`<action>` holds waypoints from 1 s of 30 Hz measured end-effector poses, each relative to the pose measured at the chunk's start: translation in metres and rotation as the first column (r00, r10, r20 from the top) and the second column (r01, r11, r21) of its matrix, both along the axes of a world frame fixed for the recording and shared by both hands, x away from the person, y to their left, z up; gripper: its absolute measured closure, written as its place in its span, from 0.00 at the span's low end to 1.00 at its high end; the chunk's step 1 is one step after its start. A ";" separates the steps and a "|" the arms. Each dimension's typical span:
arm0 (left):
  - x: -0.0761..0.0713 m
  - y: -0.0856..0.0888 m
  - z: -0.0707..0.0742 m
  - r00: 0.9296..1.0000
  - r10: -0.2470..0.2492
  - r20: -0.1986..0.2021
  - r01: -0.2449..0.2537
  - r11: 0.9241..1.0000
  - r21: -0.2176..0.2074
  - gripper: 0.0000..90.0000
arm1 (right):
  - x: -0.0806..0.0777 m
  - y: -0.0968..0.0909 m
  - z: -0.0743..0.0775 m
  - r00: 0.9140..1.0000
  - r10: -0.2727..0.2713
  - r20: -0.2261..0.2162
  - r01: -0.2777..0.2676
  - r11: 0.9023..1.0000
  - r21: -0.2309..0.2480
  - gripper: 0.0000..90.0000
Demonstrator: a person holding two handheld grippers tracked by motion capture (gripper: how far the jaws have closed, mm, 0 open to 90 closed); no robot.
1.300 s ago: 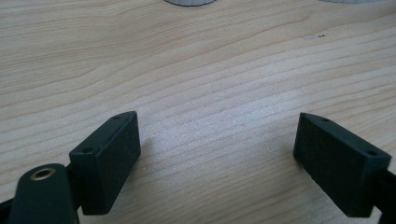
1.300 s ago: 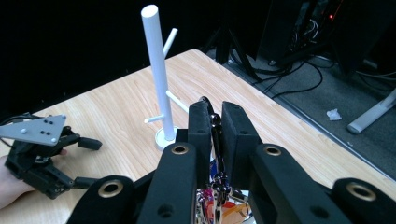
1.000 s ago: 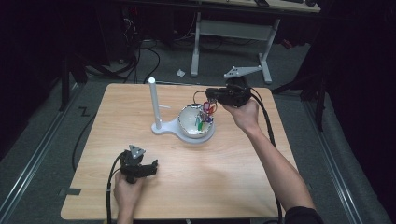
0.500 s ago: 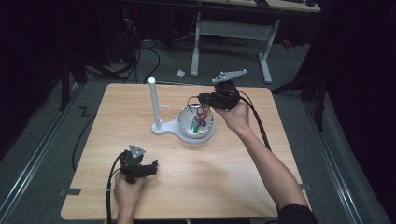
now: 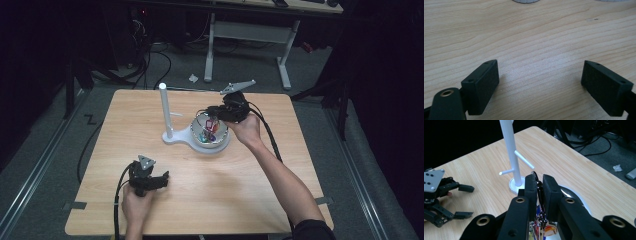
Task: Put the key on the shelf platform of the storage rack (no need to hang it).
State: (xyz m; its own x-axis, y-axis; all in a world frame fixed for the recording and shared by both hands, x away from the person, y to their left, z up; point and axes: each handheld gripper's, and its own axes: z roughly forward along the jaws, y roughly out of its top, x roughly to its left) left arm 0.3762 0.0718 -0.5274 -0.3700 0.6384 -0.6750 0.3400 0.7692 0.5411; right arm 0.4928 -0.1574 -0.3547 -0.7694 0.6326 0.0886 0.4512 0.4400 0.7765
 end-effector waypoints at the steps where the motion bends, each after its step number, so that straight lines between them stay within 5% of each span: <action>1: 0.000 0.000 0.000 1.000 0.007 -0.006 -0.007 1.000 -0.007 0.17 | 0.000 0.001 -0.002 1.000 -0.001 -0.003 0.001 1.000 -0.001 0.92; 14: 0.000 0.002 -0.001 1.000 -0.014 0.006 0.013 1.000 0.021 0.17 | 0.003 0.005 -0.022 0.999 -0.005 -0.037 0.004 1.000 -0.010 0.92; 30: 0.000 0.000 0.000 1.000 0.002 0.000 -0.002 1.000 0.000 0.17 | 0.011 0.004 -0.051 0.996 -0.054 -0.069 0.049 0.997 -0.060 0.92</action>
